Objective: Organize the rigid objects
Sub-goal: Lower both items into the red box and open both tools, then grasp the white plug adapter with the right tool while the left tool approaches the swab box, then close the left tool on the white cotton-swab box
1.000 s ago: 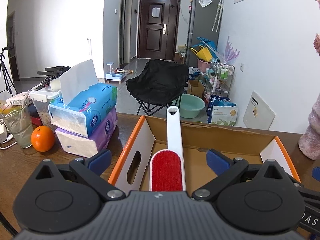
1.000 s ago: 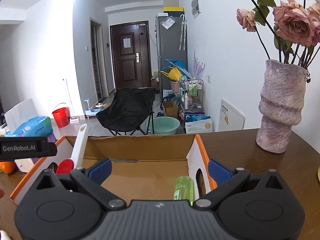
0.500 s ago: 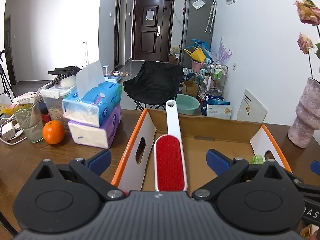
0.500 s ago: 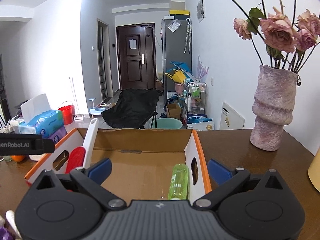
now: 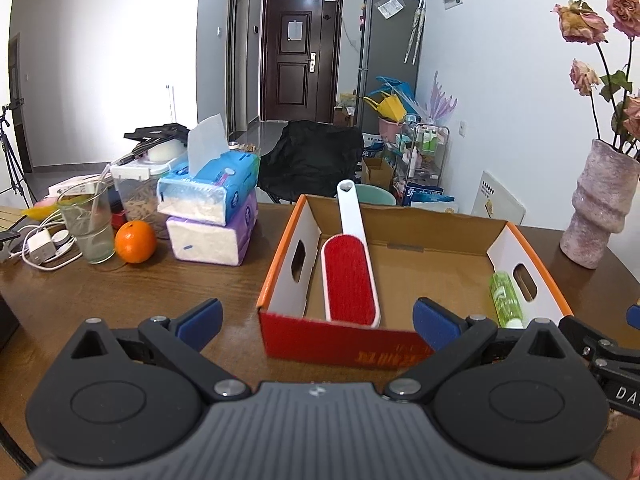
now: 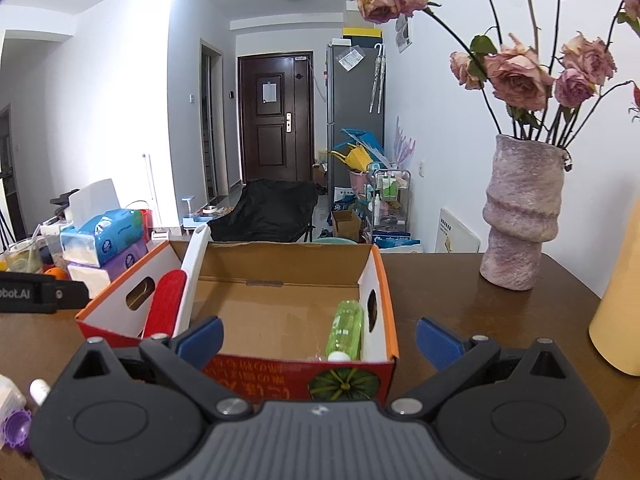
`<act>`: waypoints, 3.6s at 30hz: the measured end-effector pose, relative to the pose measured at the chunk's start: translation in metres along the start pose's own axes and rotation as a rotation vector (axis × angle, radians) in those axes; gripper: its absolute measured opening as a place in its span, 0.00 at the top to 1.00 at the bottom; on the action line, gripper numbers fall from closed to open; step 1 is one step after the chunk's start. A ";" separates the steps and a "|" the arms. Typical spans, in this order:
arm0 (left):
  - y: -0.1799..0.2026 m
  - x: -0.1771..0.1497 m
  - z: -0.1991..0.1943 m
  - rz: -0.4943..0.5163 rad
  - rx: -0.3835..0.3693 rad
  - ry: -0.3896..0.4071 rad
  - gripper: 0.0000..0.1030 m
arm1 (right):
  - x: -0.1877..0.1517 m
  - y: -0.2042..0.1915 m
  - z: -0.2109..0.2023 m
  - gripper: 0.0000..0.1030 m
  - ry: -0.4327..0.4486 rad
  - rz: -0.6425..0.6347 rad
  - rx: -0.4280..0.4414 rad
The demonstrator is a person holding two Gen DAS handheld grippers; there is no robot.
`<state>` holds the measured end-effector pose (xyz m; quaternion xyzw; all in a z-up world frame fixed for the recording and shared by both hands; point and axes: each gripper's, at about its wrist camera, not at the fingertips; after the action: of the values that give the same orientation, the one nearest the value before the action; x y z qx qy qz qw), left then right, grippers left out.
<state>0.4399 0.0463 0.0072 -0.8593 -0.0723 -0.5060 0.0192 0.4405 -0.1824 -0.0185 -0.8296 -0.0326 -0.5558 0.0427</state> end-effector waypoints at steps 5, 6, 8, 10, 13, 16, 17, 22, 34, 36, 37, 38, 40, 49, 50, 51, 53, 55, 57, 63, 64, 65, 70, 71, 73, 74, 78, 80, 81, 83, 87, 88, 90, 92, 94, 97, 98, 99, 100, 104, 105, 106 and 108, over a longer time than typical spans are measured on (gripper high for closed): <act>-0.006 -0.010 -0.015 0.001 0.003 -0.009 0.00 | -0.007 0.002 -0.017 0.00 0.005 -0.007 -0.002; -0.007 -0.011 -0.019 0.002 0.003 -0.010 0.00 | -0.008 0.002 -0.020 0.00 0.006 -0.009 -0.001; -0.008 -0.015 -0.025 0.004 0.004 -0.010 0.00 | -0.011 0.002 -0.027 0.00 0.007 -0.014 0.002; -0.009 -0.019 -0.031 0.004 0.004 -0.012 0.00 | -0.016 0.002 -0.035 0.00 0.009 -0.019 0.005; -0.010 -0.026 -0.038 0.010 0.001 -0.023 0.00 | -0.022 0.004 -0.043 0.00 0.004 -0.024 0.007; -0.011 -0.031 -0.046 0.018 0.002 -0.023 0.00 | -0.028 0.007 -0.052 0.00 -0.001 -0.026 0.002; -0.012 -0.033 -0.049 0.018 0.000 -0.023 0.00 | -0.030 0.008 -0.055 0.00 0.000 -0.025 0.000; -0.018 -0.042 -0.060 0.014 0.000 -0.027 0.00 | -0.040 0.013 -0.068 0.00 -0.003 -0.032 -0.013; -0.042 -0.065 -0.079 0.017 0.024 -0.052 0.00 | -0.066 0.025 -0.088 0.00 -0.039 -0.063 -0.052; -0.047 -0.068 -0.081 0.015 0.032 -0.056 0.00 | -0.070 0.028 -0.090 0.00 -0.047 -0.058 -0.059; -0.050 -0.070 -0.081 0.015 0.037 -0.058 0.00 | -0.072 0.030 -0.090 0.00 -0.050 -0.055 -0.063; -0.053 -0.071 -0.081 0.015 0.042 -0.062 0.00 | -0.074 0.033 -0.090 0.00 -0.053 -0.052 -0.067; -0.059 -0.074 -0.081 0.013 0.051 -0.066 0.00 | -0.078 0.037 -0.090 0.00 -0.063 -0.042 -0.078; -0.088 -0.087 -0.070 0.010 0.112 -0.100 0.00 | -0.093 0.059 -0.085 0.00 -0.084 -0.019 -0.122; -0.091 -0.088 -0.069 0.011 0.116 -0.101 0.00 | -0.094 0.061 -0.084 0.00 -0.089 -0.020 -0.129; -0.093 -0.089 -0.069 0.012 0.121 -0.103 0.00 | -0.095 0.063 -0.083 0.00 -0.093 -0.021 -0.135; -0.099 -0.091 -0.067 0.009 0.131 -0.108 0.00 | -0.097 0.068 -0.079 0.00 -0.102 -0.021 -0.145; -0.105 -0.092 -0.064 0.001 0.135 -0.114 0.00 | -0.099 0.072 -0.076 0.00 -0.108 -0.020 -0.153; -0.108 -0.092 -0.062 -0.005 0.143 -0.120 0.00 | -0.101 0.076 -0.070 0.00 -0.116 -0.019 -0.165; -0.116 -0.093 -0.057 -0.019 0.152 -0.125 0.00 | -0.105 0.090 -0.048 0.02 -0.117 0.017 -0.208; -0.117 -0.093 -0.056 -0.022 0.153 -0.127 0.00 | -0.105 0.091 -0.043 0.02 -0.119 0.019 -0.216; -0.119 -0.094 -0.054 -0.024 0.157 -0.129 0.00 | -0.105 0.093 -0.039 0.04 -0.121 0.023 -0.226; -0.125 -0.096 -0.045 -0.043 0.171 -0.147 0.00 | -0.104 0.102 -0.013 0.14 -0.168 0.059 -0.235; -0.127 -0.097 -0.043 -0.048 0.174 -0.152 0.00 | -0.103 0.103 -0.009 0.15 -0.170 0.075 -0.234; -0.130 -0.098 -0.040 -0.057 0.180 -0.159 0.00 | -0.102 0.105 -0.004 0.19 -0.171 0.095 -0.240; -0.132 -0.099 -0.038 -0.061 0.182 -0.163 0.00 | -0.102 0.107 -0.001 0.25 -0.175 0.104 -0.249; -0.137 -0.102 -0.029 -0.075 0.193 -0.178 0.00 | -0.101 0.112 0.004 0.41 -0.180 0.138 -0.244; -0.139 -0.103 -0.026 -0.084 0.199 -0.174 0.00 | -0.102 0.112 0.002 0.43 -0.176 0.141 -0.243; -0.140 -0.104 -0.025 -0.087 0.200 -0.167 0.00 | -0.102 0.112 0.001 0.43 -0.169 0.142 -0.241; -0.141 -0.104 -0.022 -0.091 0.191 -0.158 0.00 | -0.102 0.112 0.000 0.43 -0.169 0.143 -0.237; -0.143 -0.104 -0.013 -0.097 0.185 -0.155 0.00 | -0.103 0.110 -0.002 0.43 -0.168 0.145 -0.231; -0.144 -0.103 -0.011 -0.101 0.189 -0.153 0.00 | -0.103 0.110 -0.003 0.43 -0.168 0.146 -0.231; -0.148 -0.103 -0.009 -0.109 0.209 -0.146 0.00 | -0.104 0.109 -0.004 0.43 -0.167 0.146 -0.228; -0.151 -0.103 -0.004 -0.111 0.220 -0.144 0.00 | -0.103 0.109 -0.004 0.43 -0.163 0.145 -0.227; -0.155 -0.104 -0.001 -0.119 0.221 -0.153 0.00 | -0.103 0.108 -0.005 0.43 -0.159 0.143 -0.225; -0.159 -0.105 0.003 -0.126 0.240 -0.161 0.01 | -0.103 0.107 -0.007 0.43 -0.154 0.144 -0.223; -0.161 -0.105 0.003 -0.131 0.241 -0.162 0.02 | -0.103 0.107 -0.007 0.43 -0.153 0.144 -0.223; -0.162 -0.105 0.003 -0.136 0.241 -0.162 0.04 | -0.103 0.107 -0.007 0.43 -0.153 0.145 -0.222; -0.163 -0.105 0.003 -0.141 0.242 -0.165 0.06 | -0.103 0.107 -0.008 0.43 -0.154 0.146 -0.221; -0.169 -0.106 0.004 -0.163 0.261 -0.175 0.11 | -0.103 0.107 -0.008 0.43 -0.155 0.150 -0.219; -0.170 -0.107 0.004 -0.166 0.266 -0.177 0.13 | -0.103 0.107 -0.009 0.43 -0.154 0.151 -0.219; -0.171 -0.107 0.005 -0.165 0.271 -0.182 0.16 | -0.104 0.107 -0.009 0.43 -0.154 0.152 -0.218; -0.169 -0.109 0.005 -0.146 0.286 -0.185 0.18 | -0.104 0.107 -0.010 0.43 -0.152 0.152 -0.217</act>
<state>0.3686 0.2024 -0.0970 -0.8830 -0.2073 -0.4095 0.0978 0.4030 -0.2904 -0.1145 -0.8690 0.0875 -0.4869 -0.0078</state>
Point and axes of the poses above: each gripper's, at about its wrist camera, not at the fingertips, and z roughly the way its jaws point, y to its right, x to its top, and after that the axes turned 4 degrees about y, right-handed
